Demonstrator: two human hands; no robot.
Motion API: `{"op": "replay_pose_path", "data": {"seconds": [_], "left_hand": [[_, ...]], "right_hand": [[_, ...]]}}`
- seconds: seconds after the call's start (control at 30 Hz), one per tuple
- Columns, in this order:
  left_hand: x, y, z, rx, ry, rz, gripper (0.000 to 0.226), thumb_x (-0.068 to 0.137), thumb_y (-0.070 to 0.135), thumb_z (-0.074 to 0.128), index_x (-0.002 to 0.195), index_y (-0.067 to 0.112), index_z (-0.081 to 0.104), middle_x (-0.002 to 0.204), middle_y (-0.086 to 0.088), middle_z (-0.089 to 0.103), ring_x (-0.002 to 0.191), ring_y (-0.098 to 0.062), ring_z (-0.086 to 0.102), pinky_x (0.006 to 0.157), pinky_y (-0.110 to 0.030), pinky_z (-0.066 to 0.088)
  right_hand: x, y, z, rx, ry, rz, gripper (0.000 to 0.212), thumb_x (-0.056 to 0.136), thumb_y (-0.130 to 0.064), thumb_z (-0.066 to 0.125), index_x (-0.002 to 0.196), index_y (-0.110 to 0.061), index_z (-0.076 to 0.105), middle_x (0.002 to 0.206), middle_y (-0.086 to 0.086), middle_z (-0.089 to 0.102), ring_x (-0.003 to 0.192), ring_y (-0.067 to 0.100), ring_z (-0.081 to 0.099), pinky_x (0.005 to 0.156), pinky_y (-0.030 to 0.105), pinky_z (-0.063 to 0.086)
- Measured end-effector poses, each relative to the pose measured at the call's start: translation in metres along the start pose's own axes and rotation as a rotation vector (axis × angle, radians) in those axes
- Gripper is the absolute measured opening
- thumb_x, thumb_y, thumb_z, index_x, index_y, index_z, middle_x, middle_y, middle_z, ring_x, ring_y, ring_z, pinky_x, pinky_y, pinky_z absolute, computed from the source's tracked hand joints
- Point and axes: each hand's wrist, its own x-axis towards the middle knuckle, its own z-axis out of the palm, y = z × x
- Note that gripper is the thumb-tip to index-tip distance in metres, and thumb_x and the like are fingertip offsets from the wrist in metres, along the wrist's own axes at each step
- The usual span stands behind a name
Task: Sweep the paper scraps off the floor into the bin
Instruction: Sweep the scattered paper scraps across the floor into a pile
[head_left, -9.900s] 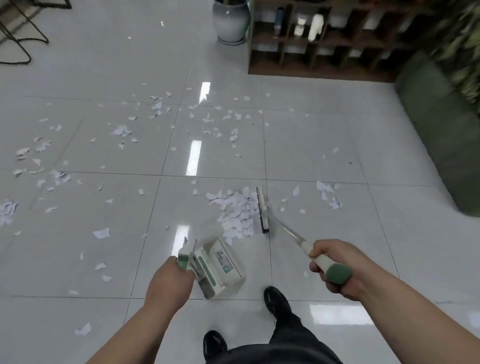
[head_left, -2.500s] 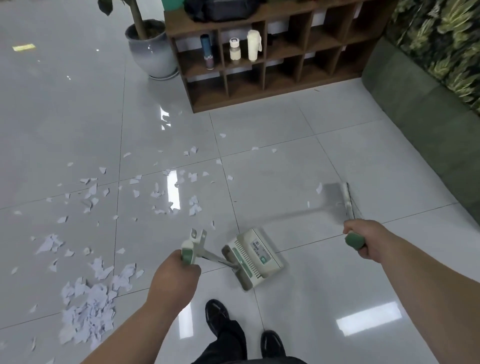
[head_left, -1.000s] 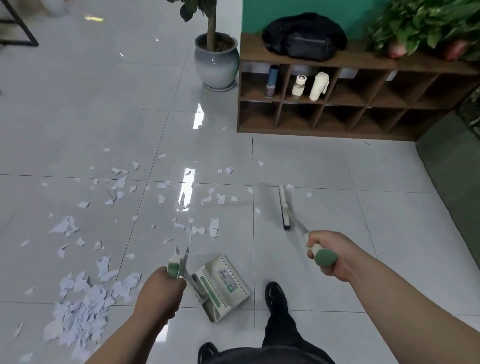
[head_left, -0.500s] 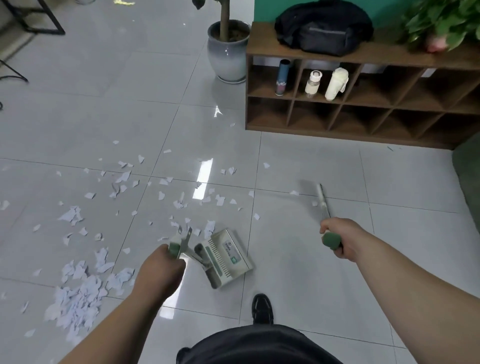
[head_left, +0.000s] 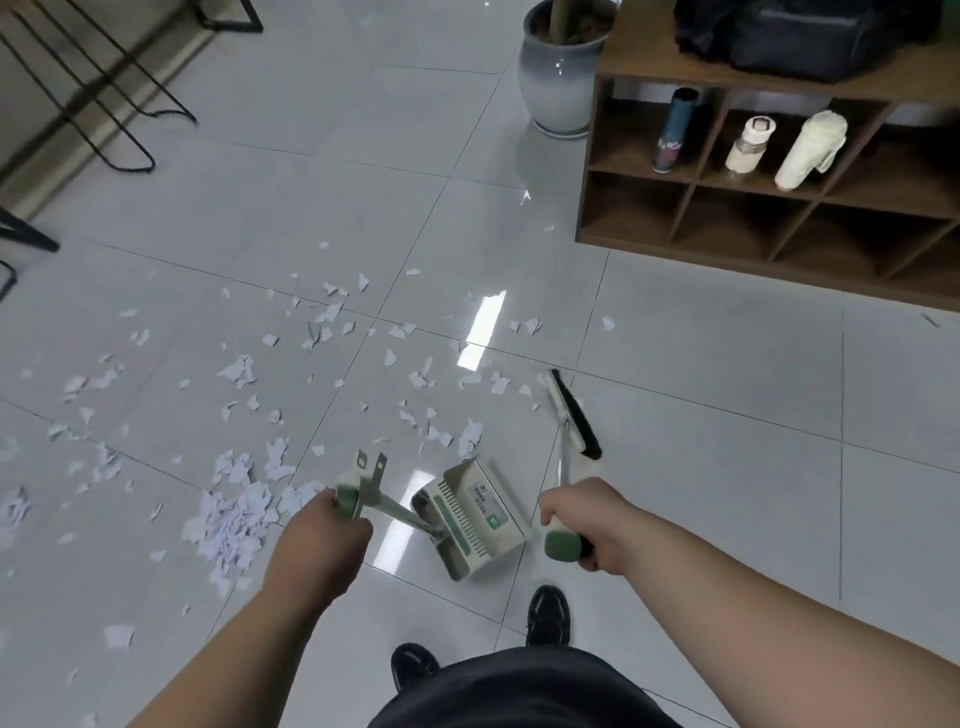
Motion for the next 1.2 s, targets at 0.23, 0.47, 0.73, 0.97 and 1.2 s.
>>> {"op": "replay_pose_path", "data": {"seconds": [0.23, 0.47, 0.73, 0.97, 1.2], "left_hand": [[-0.012, -0.029, -0.005, -0.015, 0.022, -0.086, 0.010, 0.078, 0.010, 0.047, 0.086, 0.012, 0.053, 0.063, -0.006, 0.053, 0.051, -0.026, 0.048, 0.050, -0.028, 0.040], [-0.014, -0.053, -0.011, -0.047, 0.040, -0.143, 0.014, 0.078, 0.010, 0.045, 0.087, 0.012, 0.054, 0.061, -0.006, 0.051, 0.048, -0.027, 0.047, 0.048, -0.028, 0.039], [-0.006, -0.072, -0.017, -0.099, 0.052, -0.158, 0.010, 0.078, 0.011, 0.046, 0.084, 0.016, 0.052, 0.065, -0.006, 0.055, 0.055, -0.028, 0.051, 0.053, -0.029, 0.040], [0.017, -0.092, -0.032, -0.148, 0.051, -0.168, 0.013, 0.079, 0.010, 0.046, 0.086, 0.018, 0.053, 0.067, -0.005, 0.057, 0.055, -0.027, 0.052, 0.052, -0.028, 0.042], [0.052, -0.122, -0.061, -0.188, 0.021, -0.171, 0.019, 0.079, 0.011, 0.046, 0.090, 0.022, 0.056, 0.067, -0.003, 0.057, 0.056, -0.026, 0.053, 0.054, -0.028, 0.043]], "right_hand": [[0.005, -0.032, 0.050, 0.029, -0.207, 0.005, 0.031, 0.069, -0.009, 0.065, 0.099, -0.014, 0.064, 0.084, 0.013, 0.063, 0.052, 0.021, 0.054, 0.045, 0.019, 0.034], [0.005, -0.027, 0.026, 0.021, -0.216, -0.031, 0.027, 0.076, -0.004, 0.062, 0.103, -0.006, 0.062, 0.064, 0.013, 0.061, 0.041, 0.018, 0.045, 0.045, 0.019, 0.028], [0.003, -0.022, 0.010, -0.040, -0.021, -0.078, 0.017, 0.075, -0.005, 0.064, 0.092, -0.005, 0.064, 0.062, 0.013, 0.061, 0.041, 0.020, 0.050, 0.047, 0.019, 0.030], [0.027, -0.039, 0.009, -0.092, 0.132, -0.096, 0.017, 0.074, -0.011, 0.065, 0.091, -0.006, 0.064, 0.079, 0.015, 0.062, 0.066, 0.027, 0.051, 0.051, 0.022, 0.033], [0.053, -0.060, 0.080, -0.229, 0.109, -0.071, 0.038, 0.069, -0.009, 0.065, 0.106, 0.000, 0.062, 0.087, 0.015, 0.053, 0.072, 0.029, 0.045, 0.050, 0.023, 0.032]]}}
